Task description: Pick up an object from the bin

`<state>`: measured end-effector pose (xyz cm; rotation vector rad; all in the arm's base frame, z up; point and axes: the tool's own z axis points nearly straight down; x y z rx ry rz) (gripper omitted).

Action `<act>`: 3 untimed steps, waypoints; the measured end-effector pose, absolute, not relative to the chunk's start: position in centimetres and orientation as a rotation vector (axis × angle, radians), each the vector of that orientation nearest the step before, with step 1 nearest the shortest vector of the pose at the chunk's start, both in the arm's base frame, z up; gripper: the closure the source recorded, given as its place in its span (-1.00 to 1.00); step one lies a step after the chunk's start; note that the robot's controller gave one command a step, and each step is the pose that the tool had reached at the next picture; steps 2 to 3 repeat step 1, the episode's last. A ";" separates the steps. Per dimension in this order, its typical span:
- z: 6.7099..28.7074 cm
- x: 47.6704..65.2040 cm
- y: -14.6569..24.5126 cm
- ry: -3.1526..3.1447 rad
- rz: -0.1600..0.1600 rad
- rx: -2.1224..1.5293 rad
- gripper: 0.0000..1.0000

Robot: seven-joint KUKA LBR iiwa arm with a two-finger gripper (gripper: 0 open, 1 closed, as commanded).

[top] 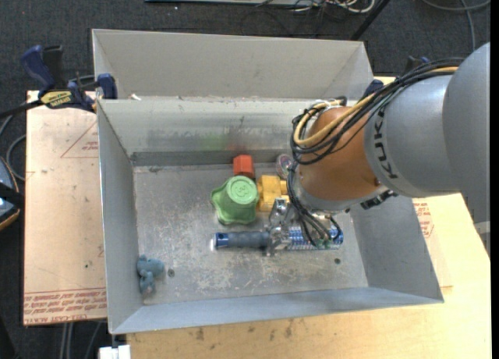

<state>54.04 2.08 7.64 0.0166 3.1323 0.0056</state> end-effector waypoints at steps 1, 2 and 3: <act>21.3 55.0 1.3 3.129 0.002 0.149 1.00; 21.3 55.0 1.3 3.129 0.002 0.149 1.00; 21.3 55.0 1.3 3.129 0.002 0.149 1.00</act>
Offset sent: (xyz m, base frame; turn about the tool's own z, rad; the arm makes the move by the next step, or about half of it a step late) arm 0.0074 -0.0081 0.1331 0.0859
